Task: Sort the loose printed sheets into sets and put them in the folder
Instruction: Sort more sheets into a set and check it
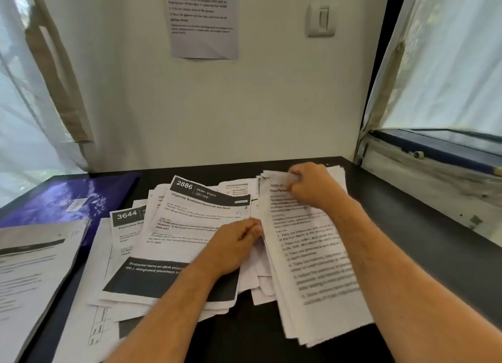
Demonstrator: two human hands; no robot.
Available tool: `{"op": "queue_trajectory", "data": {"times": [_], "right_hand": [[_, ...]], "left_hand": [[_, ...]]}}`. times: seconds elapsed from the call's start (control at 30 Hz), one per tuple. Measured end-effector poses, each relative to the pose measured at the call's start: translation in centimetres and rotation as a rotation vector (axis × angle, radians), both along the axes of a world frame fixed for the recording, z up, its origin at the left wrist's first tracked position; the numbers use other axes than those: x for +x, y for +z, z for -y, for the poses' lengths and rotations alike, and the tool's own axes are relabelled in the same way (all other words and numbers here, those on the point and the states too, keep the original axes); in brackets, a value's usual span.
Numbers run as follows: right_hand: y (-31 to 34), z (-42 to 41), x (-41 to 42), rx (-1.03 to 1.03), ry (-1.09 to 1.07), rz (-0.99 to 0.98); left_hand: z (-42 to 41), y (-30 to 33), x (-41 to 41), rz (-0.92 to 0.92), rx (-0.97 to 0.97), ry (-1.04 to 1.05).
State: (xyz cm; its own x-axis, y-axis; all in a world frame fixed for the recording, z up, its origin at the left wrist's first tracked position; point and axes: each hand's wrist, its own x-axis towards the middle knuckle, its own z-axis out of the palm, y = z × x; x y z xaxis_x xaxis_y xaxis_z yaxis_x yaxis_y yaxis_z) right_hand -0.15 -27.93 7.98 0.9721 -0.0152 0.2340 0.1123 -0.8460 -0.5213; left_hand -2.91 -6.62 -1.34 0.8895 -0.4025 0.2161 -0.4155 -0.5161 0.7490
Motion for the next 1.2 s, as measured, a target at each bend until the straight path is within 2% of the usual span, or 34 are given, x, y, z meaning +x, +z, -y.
{"op": "queue_trajectory", "data": {"times": [0.13,0.23,0.3,0.4,0.57,0.63,0.8,1.03,1.1,1.2], "right_hand": [[-4.1,2.6,-0.8,0.228,-0.020,-0.033],[-5.7,3.0,-1.1,0.335,-0.005,0.020],[-6.1,3.1,-1.0,0.372,0.004,0.046],[-6.4,2.6,-1.1,0.345,0.052,0.062],[-6.8,2.0,-0.9,0.317,0.085,0.055],[-6.7,2.1,-0.9,0.322,0.088,0.053],[-6.8,2.1,-0.9,0.297,0.110,0.075],[-6.9,2.1,-0.6,0.249,0.117,0.133],[-7.0,2.1,-0.6,0.243,0.117,0.164],[-7.0,2.0,-0.5,0.264,0.108,0.160]], "left_hand": [[0.4,0.2,0.0,0.011,0.123,0.073],[0.5,0.3,0.3,0.108,0.357,0.121],[1.0,1.0,0.6,0.154,0.483,0.191],[2.5,2.5,1.6,0.119,0.483,0.315],[4.7,4.4,3.8,-0.143,0.153,0.438],[5.0,3.9,4.0,-0.182,-0.020,0.485],[5.3,2.1,4.2,-0.208,-0.285,0.499],[5.2,1.9,4.7,-0.410,-0.817,0.517],[5.3,1.8,4.8,-0.376,-0.830,0.526],[5.7,1.6,4.5,-0.246,-0.723,0.493]]}}
